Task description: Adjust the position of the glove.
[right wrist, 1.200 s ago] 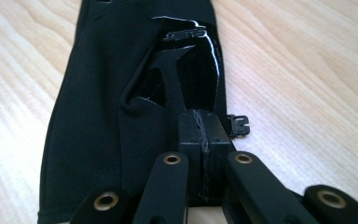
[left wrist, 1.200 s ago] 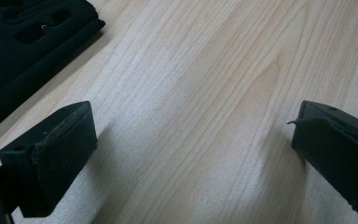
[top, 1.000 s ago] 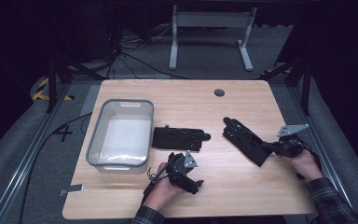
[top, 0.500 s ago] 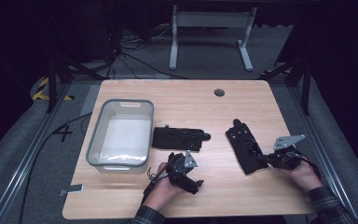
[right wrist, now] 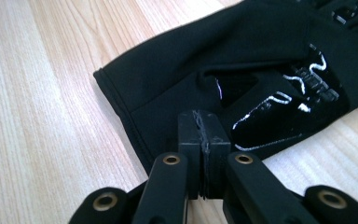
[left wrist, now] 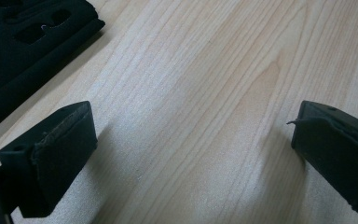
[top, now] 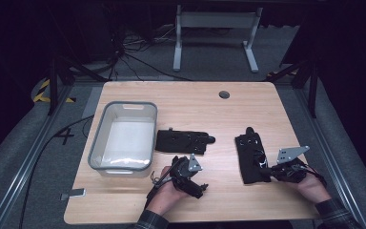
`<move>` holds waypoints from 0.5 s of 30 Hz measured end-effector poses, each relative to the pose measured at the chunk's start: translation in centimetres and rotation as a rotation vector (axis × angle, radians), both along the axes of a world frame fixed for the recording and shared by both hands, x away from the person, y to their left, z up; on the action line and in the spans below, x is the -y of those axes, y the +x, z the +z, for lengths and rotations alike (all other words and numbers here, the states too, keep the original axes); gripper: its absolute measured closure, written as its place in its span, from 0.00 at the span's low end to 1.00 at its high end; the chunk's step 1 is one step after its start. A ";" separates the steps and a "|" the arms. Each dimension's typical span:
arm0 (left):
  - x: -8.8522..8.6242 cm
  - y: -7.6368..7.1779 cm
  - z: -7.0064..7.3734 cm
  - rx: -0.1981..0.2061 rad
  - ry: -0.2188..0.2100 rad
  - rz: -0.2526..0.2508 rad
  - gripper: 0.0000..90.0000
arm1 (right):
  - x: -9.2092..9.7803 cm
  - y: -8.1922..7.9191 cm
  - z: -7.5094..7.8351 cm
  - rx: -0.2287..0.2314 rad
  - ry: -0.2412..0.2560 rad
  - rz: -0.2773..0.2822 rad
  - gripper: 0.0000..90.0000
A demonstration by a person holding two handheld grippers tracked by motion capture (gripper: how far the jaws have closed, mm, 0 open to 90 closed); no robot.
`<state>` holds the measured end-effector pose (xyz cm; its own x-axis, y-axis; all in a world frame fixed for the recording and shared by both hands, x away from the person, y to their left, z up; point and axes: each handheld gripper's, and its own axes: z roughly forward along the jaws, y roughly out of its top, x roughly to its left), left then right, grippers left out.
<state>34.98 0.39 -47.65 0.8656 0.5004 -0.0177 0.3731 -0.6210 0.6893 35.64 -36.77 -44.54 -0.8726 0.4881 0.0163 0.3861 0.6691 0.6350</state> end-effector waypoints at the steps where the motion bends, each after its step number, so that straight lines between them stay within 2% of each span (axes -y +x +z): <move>1: 0.0 0.0 0.0 0.000 0.000 0.000 0.00 | 0.1 0.1 0.2 0.007 0.010 0.001 0.99; 3: 0.0 0.0 0.0 0.000 0.000 -0.001 0.00 | 0.3 0.5 0.7 0.021 0.048 -0.011 0.99; 4: 0.0 0.0 0.0 -0.001 0.000 -0.001 0.00 | 0.3 0.8 1.0 0.032 0.050 -0.016 0.99; 6: 0.0 0.0 0.0 -0.002 0.000 -0.002 0.00 | 0.3 1.1 1.1 0.037 0.050 -0.019 0.99; 11: 0.0 0.0 0.0 -0.002 0.001 -0.002 0.00 | -0.1 3.7 1.6 0.074 0.050 -0.050 0.99; 15: 0.0 0.0 0.0 -0.002 0.000 -0.002 0.00 | -0.4 5.6 1.1 0.069 0.035 -0.066 0.99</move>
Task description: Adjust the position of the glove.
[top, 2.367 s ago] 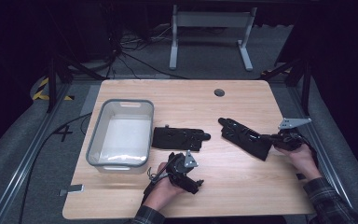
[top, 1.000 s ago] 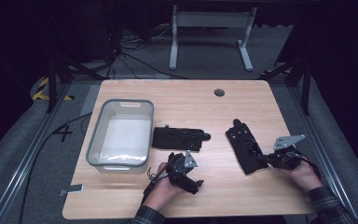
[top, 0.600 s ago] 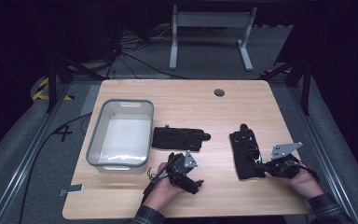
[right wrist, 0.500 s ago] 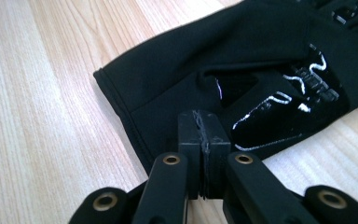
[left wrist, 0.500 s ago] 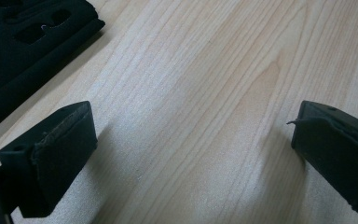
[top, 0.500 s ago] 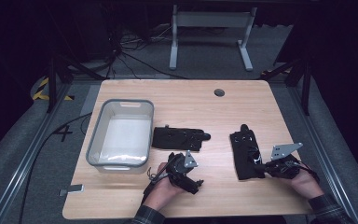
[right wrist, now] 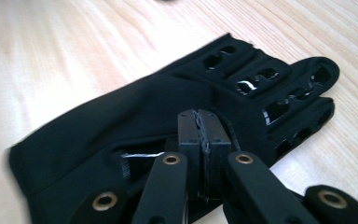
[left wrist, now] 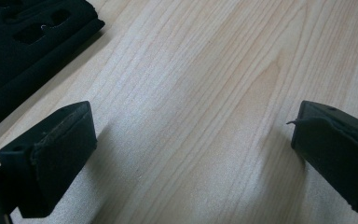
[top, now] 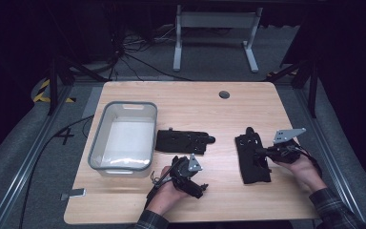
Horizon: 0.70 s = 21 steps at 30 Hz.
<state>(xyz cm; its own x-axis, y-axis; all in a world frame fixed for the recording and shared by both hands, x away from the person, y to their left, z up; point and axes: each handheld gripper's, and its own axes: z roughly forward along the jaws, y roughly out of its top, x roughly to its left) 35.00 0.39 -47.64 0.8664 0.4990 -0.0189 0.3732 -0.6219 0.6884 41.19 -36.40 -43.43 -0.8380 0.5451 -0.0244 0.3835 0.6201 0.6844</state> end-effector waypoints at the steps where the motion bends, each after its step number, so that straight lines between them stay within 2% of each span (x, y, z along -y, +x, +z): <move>1: 0.0 0.0 0.0 0.000 0.000 0.000 0.00 | -0.1 0.4 -0.2 -0.004 -0.010 -0.002 0.99; 5: 0.0 0.0 0.0 0.001 0.001 0.000 0.00 | -0.3 1.2 -1.0 -0.025 -0.044 -0.007 0.99; 10: 0.0 0.0 0.0 0.002 0.000 0.001 0.00 | -0.2 1.1 -1.3 -0.030 -0.044 0.000 0.99; 15: 0.0 0.0 0.0 0.001 0.000 0.001 0.00 | -0.2 0.5 -1.3 -0.038 -0.040 0.027 1.00; 21: 0.0 0.0 0.0 0.002 0.000 0.001 0.00 | -0.6 -1.3 -1.3 -0.043 -0.048 0.080 1.00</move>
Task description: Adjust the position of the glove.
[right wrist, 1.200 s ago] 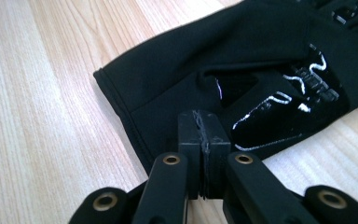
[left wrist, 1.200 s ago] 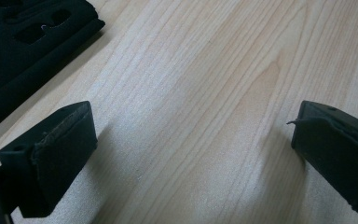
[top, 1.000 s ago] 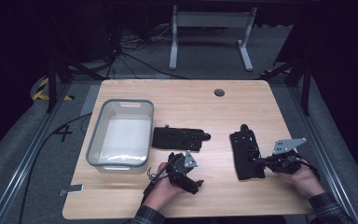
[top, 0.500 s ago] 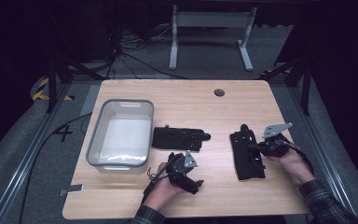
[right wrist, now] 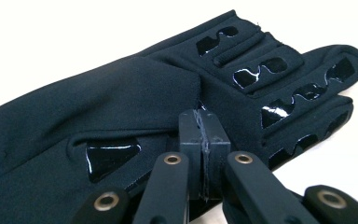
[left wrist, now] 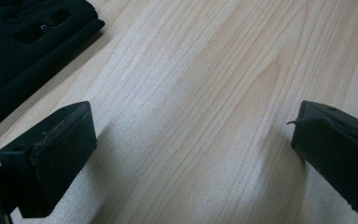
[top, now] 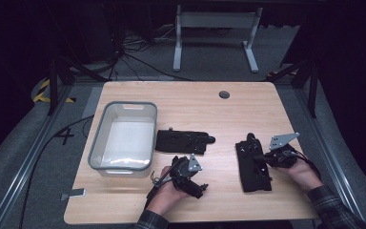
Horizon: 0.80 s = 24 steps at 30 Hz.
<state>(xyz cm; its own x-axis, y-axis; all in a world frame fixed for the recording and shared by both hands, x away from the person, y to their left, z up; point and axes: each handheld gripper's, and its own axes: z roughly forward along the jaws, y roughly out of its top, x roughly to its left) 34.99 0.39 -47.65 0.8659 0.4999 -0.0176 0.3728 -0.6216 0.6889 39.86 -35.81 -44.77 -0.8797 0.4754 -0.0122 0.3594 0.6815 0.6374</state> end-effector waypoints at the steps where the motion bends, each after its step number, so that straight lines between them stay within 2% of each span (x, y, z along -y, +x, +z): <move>1: 0.0 0.0 0.0 0.000 0.000 0.000 0.00 | 0.0 -0.3 0.0 -0.003 -0.003 0.004 1.00; 11: 0.0 0.0 0.0 0.000 0.000 0.001 0.00 | -0.6 -3.7 -0.1 -0.012 0.004 0.018 1.00; 15: 0.0 0.0 0.0 0.000 0.000 0.001 0.00 | -0.6 -4.1 -0.1 -0.012 0.005 0.020 1.00; 17: 0.0 0.0 0.0 0.000 0.000 0.002 0.00 | -0.5 -4.0 0.1 -0.014 0.010 0.025 0.92; 18: 0.0 0.0 0.0 0.000 0.000 0.002 0.00 | -0.3 -3.9 0.3 0.002 0.019 0.015 0.89; 22: 0.0 0.0 0.0 0.000 0.000 0.002 0.00 | 1.1 -3.5 1.2 0.039 0.058 -0.057 0.76; 23: 0.0 0.0 0.0 0.000 0.000 0.002 0.00 | 1.8 -3.1 1.3 0.059 0.066 -0.094 0.70; 24: 0.0 0.0 0.0 0.000 0.000 0.002 0.00 | 1.8 -3.1 1.3 0.059 0.066 -0.094 0.70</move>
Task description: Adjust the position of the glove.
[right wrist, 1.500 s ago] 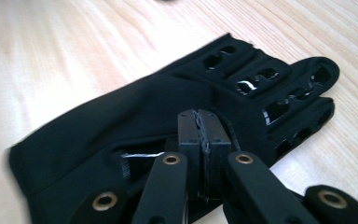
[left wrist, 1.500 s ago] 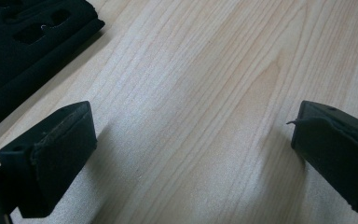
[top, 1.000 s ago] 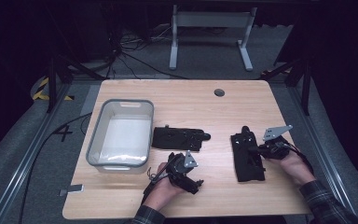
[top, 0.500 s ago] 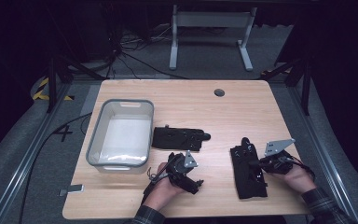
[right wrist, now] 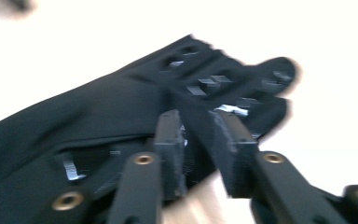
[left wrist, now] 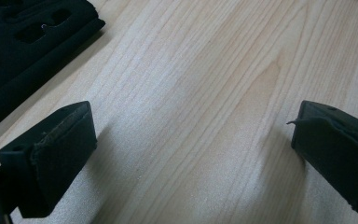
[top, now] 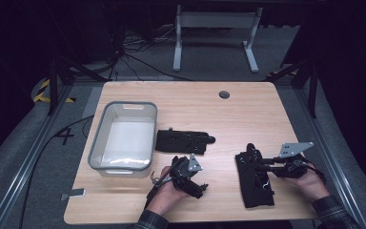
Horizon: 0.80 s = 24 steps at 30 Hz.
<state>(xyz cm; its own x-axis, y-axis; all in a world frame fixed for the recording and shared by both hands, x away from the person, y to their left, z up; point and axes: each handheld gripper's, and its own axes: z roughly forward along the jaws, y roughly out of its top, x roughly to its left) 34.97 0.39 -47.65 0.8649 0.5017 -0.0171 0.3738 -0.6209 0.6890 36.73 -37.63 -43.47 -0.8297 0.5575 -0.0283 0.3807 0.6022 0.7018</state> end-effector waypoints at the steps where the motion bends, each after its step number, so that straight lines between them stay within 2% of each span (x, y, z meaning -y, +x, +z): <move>1: 0.0 0.0 0.0 0.000 0.000 0.000 0.00 | 0.7 0.4 0.0 0.013 0.005 -0.050 0.65; 2: 0.0 0.0 0.0 0.000 0.000 0.001 0.00 | 1.5 0.9 -0.2 0.013 0.001 -0.094 0.58; 3: 0.0 0.0 0.0 0.000 0.001 0.001 0.00 | 2.1 1.4 -0.4 0.012 -0.012 -0.141 0.55; 8: 0.0 0.0 0.0 0.000 0.002 -0.003 0.00 | 4.5 3.0 -1.5 0.051 -0.009 -0.276 0.37; 10: 0.0 0.1 0.0 0.000 0.002 -0.005 0.00 | 4.9 3.4 -1.8 0.047 -0.001 -0.301 0.29; 14: 0.0 0.1 0.0 0.000 0.002 -0.005 0.00 | 5.0 4.0 -2.6 0.027 -0.006 -0.323 0.19; 15: 0.0 0.1 0.0 0.000 0.002 -0.005 0.00 | 5.1 4.0 -2.7 0.030 0.006 -0.323 0.18; 18: 0.0 0.1 0.1 -0.001 0.010 -0.002 0.01 | 5.0 4.2 -2.8 0.037 0.000 -0.330 0.15; 19: -0.1 0.0 0.3 -0.007 0.006 0.000 0.04 | 5.1 4.3 -2.8 0.031 0.005 -0.327 0.15; 21: -0.2 0.0 0.6 0.000 0.003 0.006 0.20 | 5.2 4.5 -2.8 0.009 0.015 -0.325 0.13; 23: -0.3 0.0 1.0 -0.001 0.015 0.018 0.27 | 5.2 4.5 -2.9 0.012 0.013 -0.324 0.13; 24: -0.3 0.0 1.1 0.007 0.017 0.018 0.35 | 5.2 4.6 -2.9 0.012 0.016 -0.322 0.12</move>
<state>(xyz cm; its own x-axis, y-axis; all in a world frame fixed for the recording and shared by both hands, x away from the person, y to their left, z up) 34.93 0.72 -46.53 0.8560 0.5170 -0.0024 0.3801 -0.6260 0.6809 41.31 -42.83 -46.35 -0.6104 0.7916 -0.0268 0.5412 0.4415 0.7157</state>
